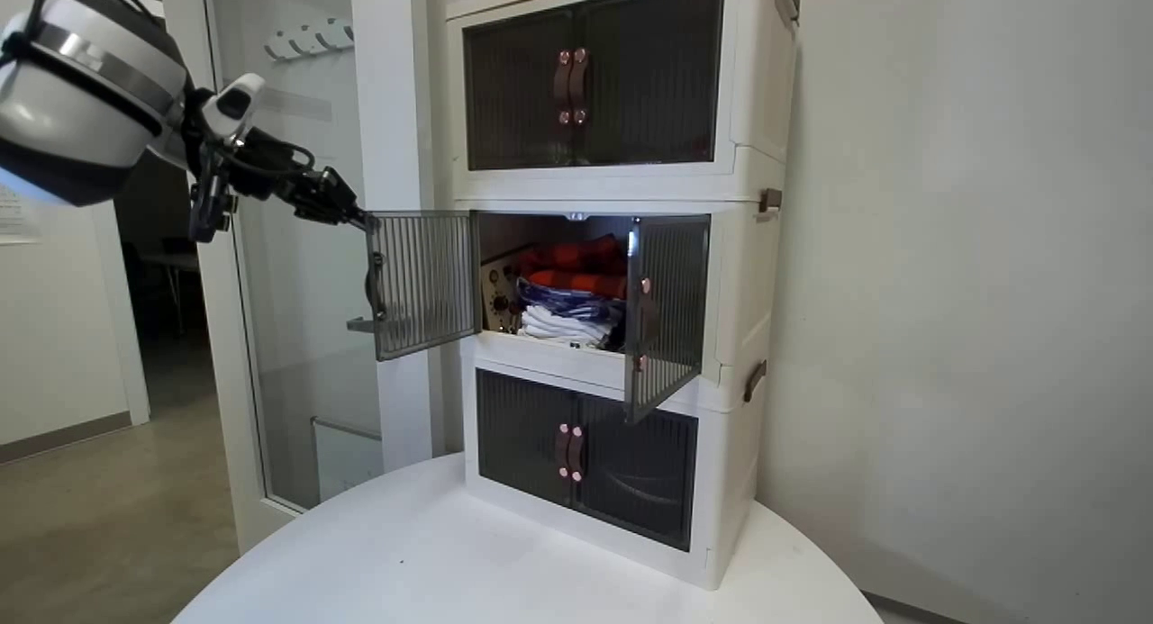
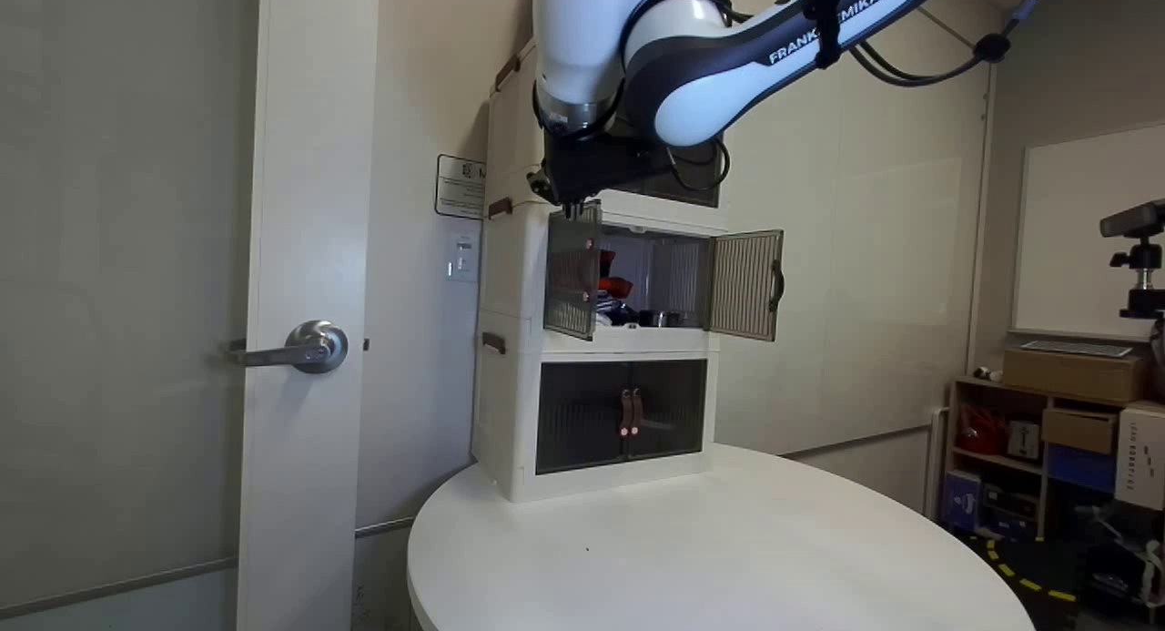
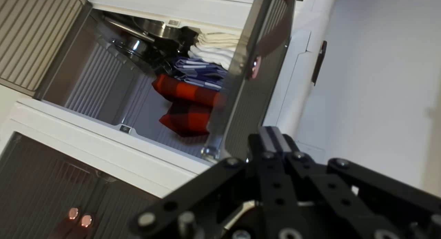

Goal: Close the doors of the middle compartment of the cabinet.

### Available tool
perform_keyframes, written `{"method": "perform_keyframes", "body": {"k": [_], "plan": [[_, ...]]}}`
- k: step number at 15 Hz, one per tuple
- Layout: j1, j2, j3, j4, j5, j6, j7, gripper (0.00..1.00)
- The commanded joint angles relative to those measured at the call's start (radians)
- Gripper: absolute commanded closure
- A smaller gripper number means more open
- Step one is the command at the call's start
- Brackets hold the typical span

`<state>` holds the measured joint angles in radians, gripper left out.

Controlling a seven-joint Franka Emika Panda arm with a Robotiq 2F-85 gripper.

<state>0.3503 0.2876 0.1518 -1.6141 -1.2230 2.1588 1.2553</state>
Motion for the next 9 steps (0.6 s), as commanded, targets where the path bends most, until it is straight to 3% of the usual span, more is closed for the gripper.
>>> {"method": "perform_keyframes", "body": {"k": [1, 9], "plan": [[0.010, 0.050, 0.011, 0.021, -0.029, -0.081, 0.012, 1.00], [0.034, 0.145, -0.006, 0.015, -0.196, -0.242, 0.154, 1.00]]}}
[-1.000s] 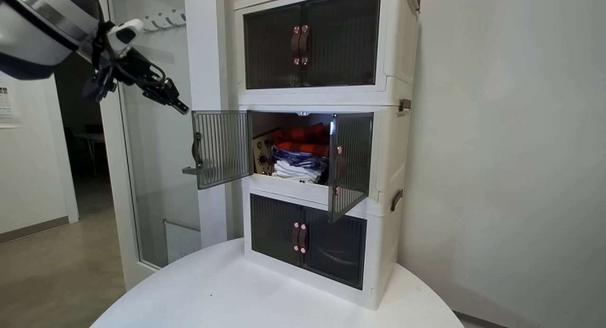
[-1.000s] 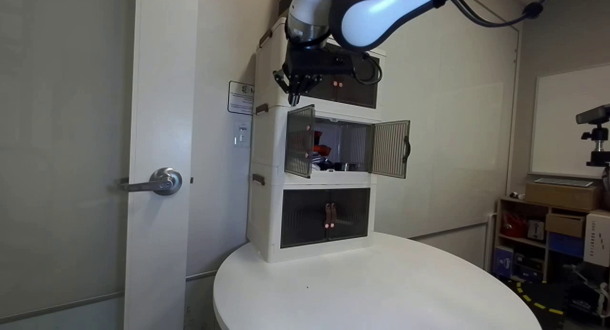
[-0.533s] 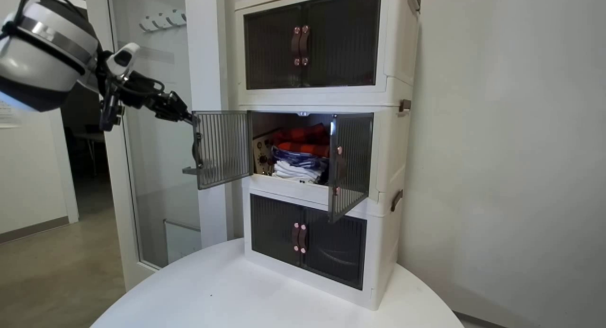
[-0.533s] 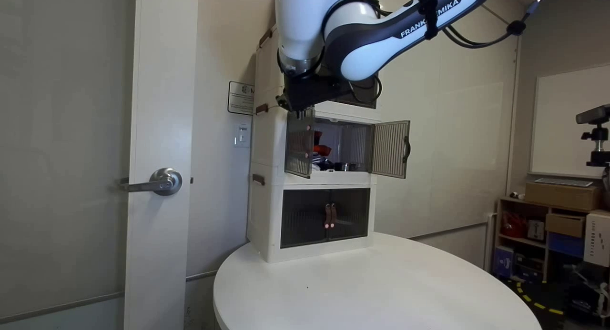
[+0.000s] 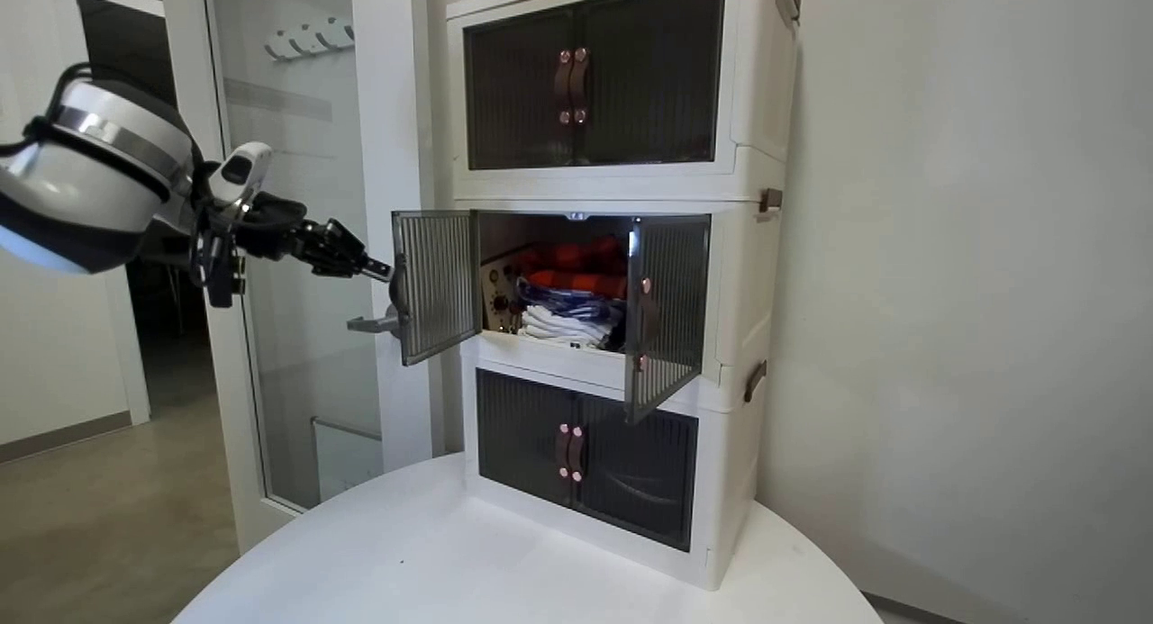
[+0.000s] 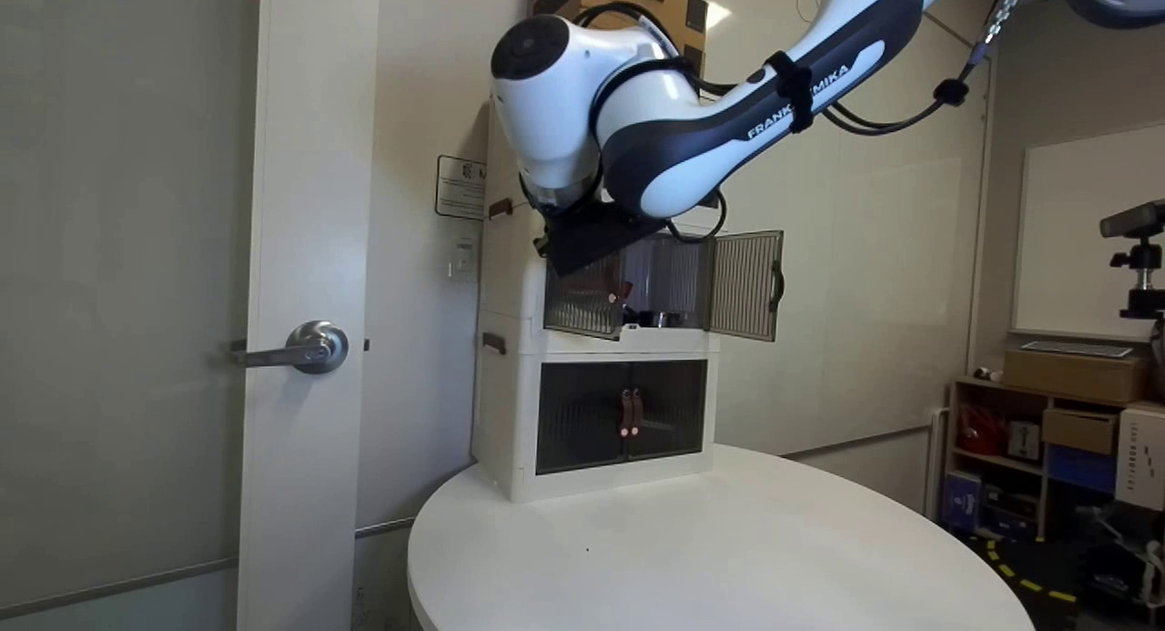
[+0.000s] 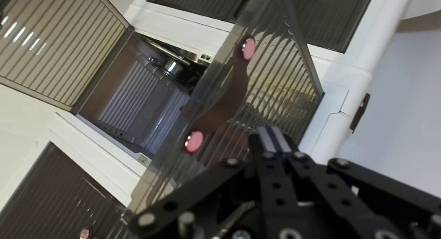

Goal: Close the doors of the middle compartment of the cabinet.

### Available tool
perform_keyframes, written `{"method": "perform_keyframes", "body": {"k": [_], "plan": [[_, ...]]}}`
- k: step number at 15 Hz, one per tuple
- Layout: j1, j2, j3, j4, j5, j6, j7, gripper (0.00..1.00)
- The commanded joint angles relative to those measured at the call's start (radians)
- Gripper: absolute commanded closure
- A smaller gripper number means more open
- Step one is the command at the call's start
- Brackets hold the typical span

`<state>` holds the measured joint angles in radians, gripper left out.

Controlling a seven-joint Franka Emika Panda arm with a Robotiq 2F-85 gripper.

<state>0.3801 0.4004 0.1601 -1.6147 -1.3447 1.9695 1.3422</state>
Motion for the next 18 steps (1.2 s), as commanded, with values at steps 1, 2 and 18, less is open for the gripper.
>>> {"method": "perform_keyframes", "body": {"k": [1, 2, 18], "plan": [[-0.003, 0.040, -0.018, 0.017, -0.103, -0.055, 0.095, 1.00], [-0.010, 0.046, -0.023, 0.016, -0.141, -0.049, 0.136, 1.00], [-0.159, 0.127, -0.043, 0.067, -0.447, 0.002, 0.510, 1.00]]}}
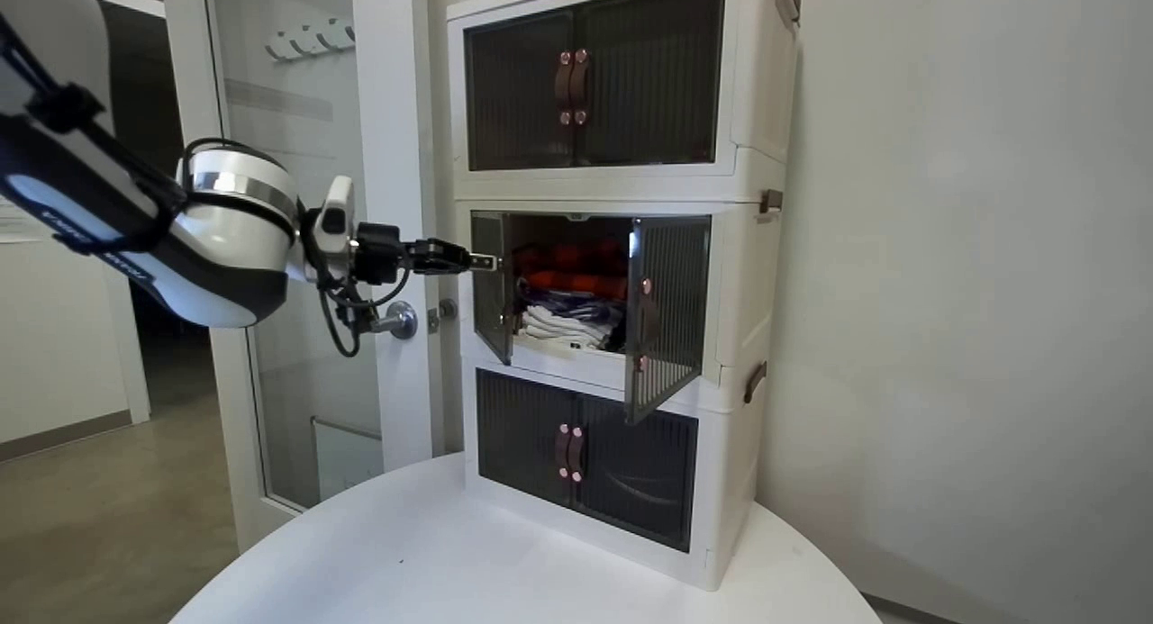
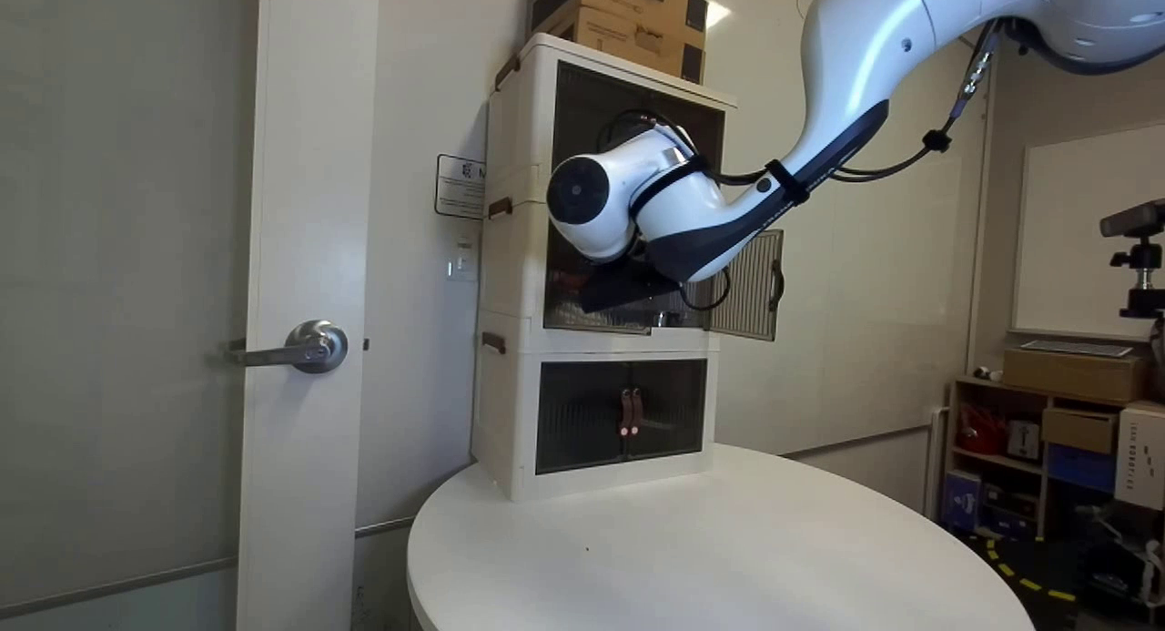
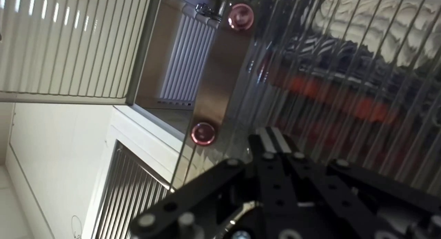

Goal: Close the doors of the middle compartment of the cabinet.

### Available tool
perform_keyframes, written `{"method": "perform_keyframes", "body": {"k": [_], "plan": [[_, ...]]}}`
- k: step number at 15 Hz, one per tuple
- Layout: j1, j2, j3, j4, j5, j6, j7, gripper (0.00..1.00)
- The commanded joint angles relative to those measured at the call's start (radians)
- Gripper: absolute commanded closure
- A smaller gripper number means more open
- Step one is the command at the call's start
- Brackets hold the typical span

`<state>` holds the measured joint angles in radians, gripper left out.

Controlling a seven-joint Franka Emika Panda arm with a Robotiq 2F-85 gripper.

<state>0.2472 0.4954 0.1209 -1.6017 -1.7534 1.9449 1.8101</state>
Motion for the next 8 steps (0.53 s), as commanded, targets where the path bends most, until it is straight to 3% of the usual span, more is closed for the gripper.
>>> {"method": "perform_keyframes", "body": {"k": [1, 8], "plan": [[-0.039, 0.036, -0.004, 0.065, -0.039, 0.040, 0.046, 1.00], [-0.089, 0.097, -0.012, 0.171, -0.054, 0.163, 0.040, 1.00]]}}
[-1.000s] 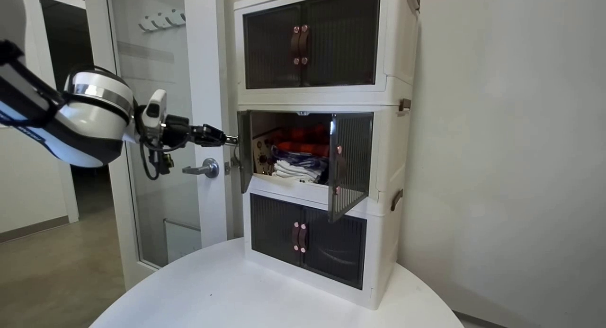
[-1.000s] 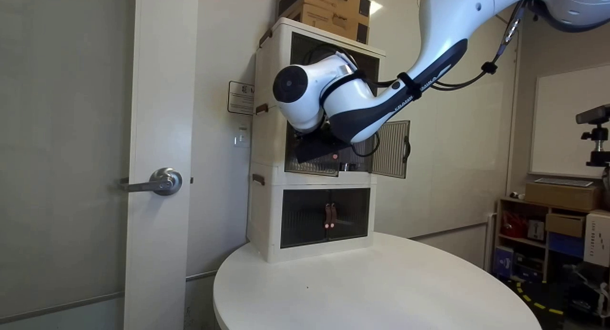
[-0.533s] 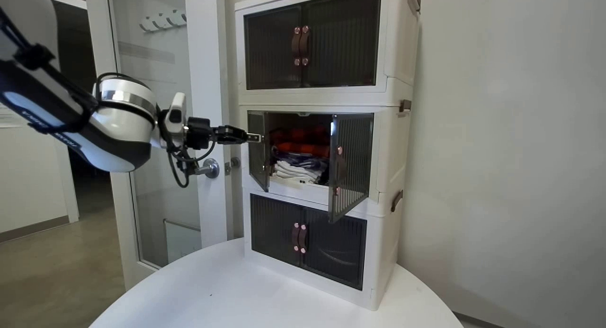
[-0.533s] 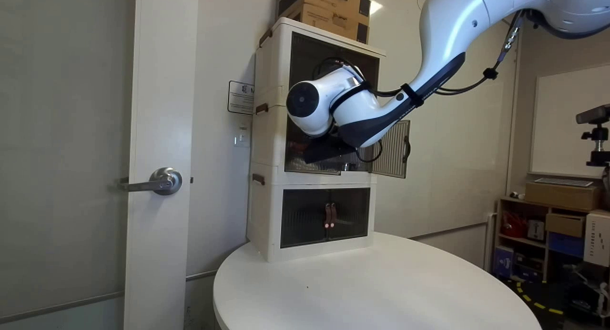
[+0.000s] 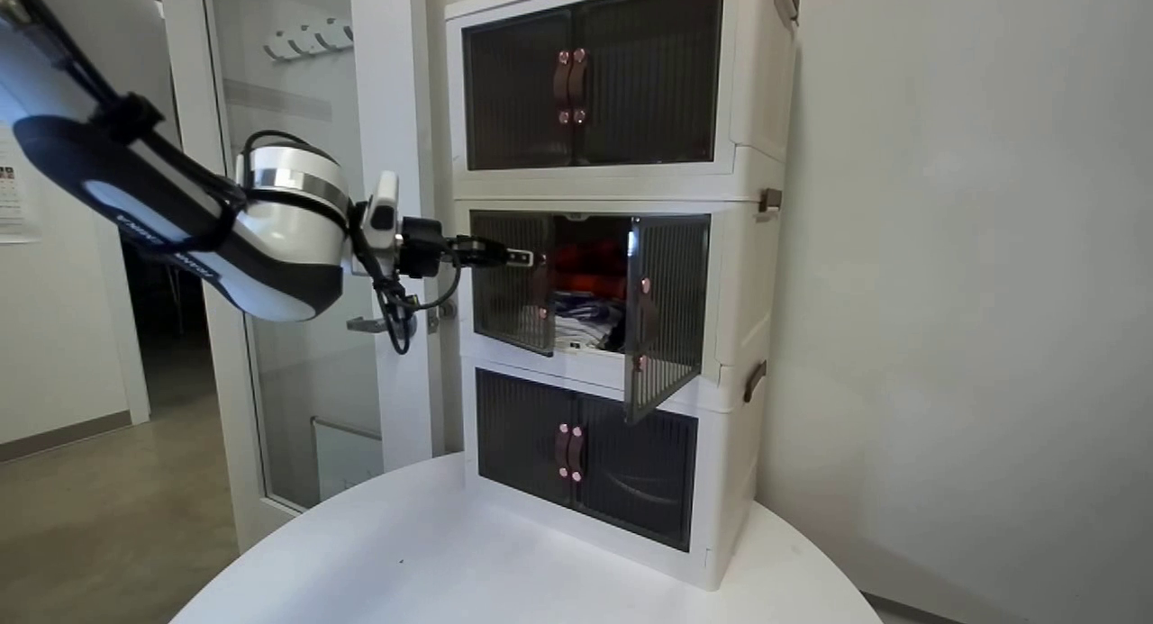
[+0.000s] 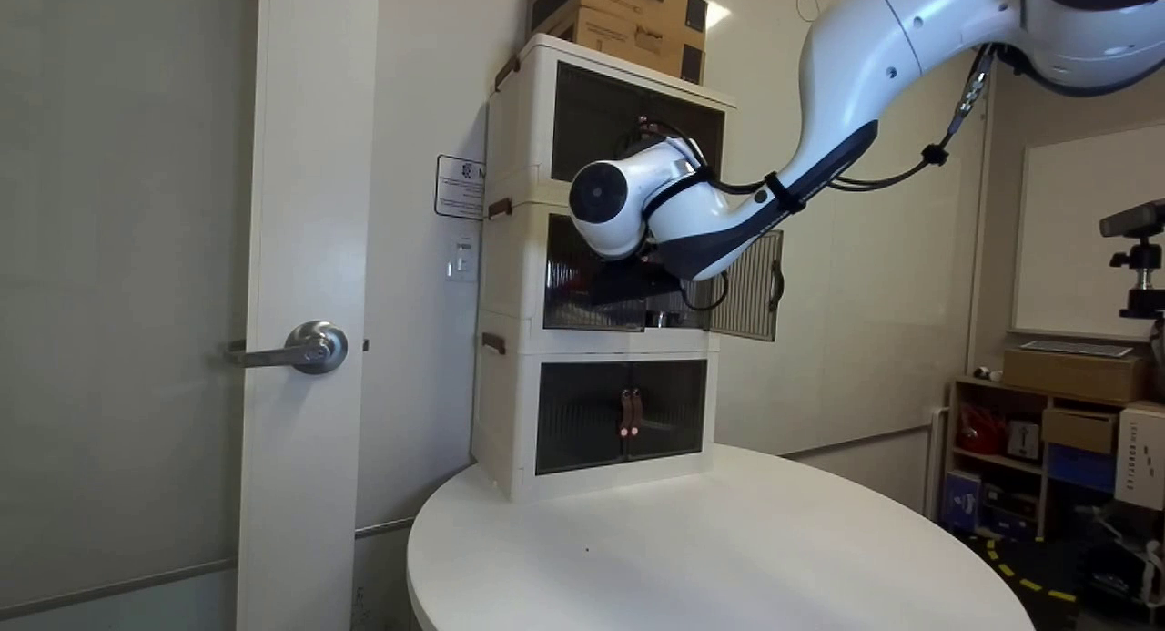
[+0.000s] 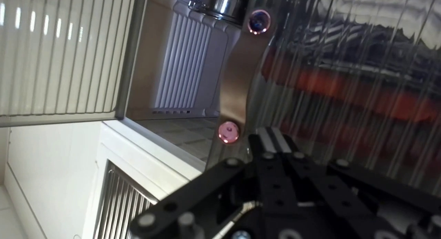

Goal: Close the doors of the middle compartment of the cabinet.

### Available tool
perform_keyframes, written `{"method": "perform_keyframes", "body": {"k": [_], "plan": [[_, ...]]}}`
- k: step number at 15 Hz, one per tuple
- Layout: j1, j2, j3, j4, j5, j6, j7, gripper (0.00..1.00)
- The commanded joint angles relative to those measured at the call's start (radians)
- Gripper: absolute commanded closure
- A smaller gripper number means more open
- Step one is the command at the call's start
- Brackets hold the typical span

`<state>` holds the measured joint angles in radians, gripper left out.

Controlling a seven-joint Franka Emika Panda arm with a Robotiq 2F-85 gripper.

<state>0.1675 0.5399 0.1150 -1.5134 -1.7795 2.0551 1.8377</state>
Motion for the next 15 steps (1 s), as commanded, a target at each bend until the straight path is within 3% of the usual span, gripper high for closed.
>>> {"method": "perform_keyframes", "body": {"k": [1, 9, 15], "plan": [[-0.010, 0.063, -0.007, 0.099, -0.033, 0.077, 0.010, 1.00], [0.021, 0.179, -0.014, 0.247, -0.108, 0.160, 0.009, 1.00], [0.004, 0.149, -0.007, 0.197, -0.078, 0.174, 0.003, 1.00]]}}
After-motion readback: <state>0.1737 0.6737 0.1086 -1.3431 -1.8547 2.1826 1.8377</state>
